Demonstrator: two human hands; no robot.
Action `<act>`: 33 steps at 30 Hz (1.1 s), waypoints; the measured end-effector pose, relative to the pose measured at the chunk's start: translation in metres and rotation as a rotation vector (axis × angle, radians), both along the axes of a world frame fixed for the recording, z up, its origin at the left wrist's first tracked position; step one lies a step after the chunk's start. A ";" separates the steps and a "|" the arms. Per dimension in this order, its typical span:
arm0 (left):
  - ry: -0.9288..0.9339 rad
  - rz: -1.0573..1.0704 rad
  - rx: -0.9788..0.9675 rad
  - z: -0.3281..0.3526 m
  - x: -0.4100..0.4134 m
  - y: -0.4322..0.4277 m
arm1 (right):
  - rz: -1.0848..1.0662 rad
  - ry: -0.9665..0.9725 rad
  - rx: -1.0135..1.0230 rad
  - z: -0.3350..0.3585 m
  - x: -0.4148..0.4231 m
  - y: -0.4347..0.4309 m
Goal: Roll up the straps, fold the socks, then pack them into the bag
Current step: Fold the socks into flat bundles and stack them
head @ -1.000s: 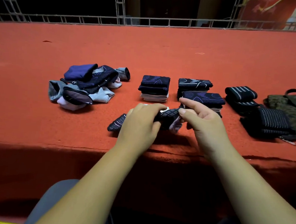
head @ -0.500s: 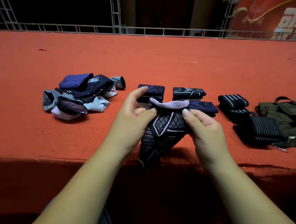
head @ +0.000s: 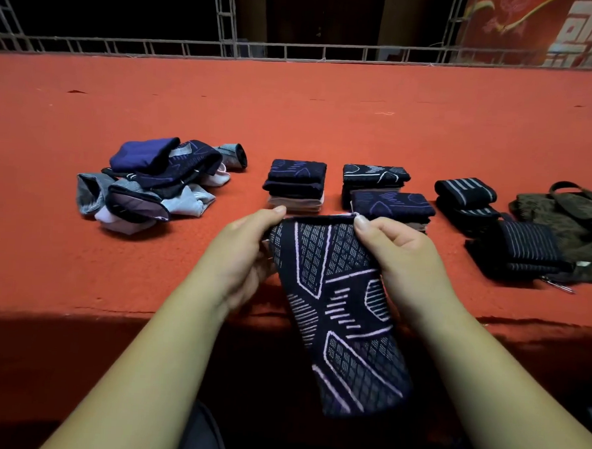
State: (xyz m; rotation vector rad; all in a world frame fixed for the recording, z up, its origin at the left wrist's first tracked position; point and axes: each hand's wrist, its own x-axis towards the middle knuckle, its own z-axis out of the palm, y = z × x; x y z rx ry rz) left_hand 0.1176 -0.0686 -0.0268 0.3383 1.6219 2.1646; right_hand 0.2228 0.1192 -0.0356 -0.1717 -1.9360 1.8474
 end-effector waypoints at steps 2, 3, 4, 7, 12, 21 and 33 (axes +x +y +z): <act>0.033 0.004 -0.037 -0.007 -0.005 -0.001 | 0.010 -0.041 0.068 -0.008 -0.005 0.002; 0.076 -0.015 -0.049 -0.008 -0.006 -0.002 | 0.010 -0.060 0.071 -0.011 -0.007 0.003; 0.116 -0.034 -0.049 -0.008 -0.006 -0.003 | 0.004 -0.080 0.062 -0.013 -0.008 0.005; 0.302 -0.070 -0.079 -0.011 -0.009 -0.005 | -0.021 -0.114 0.098 -0.014 -0.008 0.009; 0.960 0.019 -0.398 -0.008 -0.004 -0.004 | -0.038 -0.115 0.235 -0.015 -0.010 0.007; 1.308 0.138 -0.658 -0.019 -0.006 0.006 | 0.075 -0.123 0.323 -0.020 -0.012 0.005; 0.641 0.128 -0.424 -0.019 -0.001 0.013 | 0.026 -0.029 0.398 -0.029 -0.020 0.004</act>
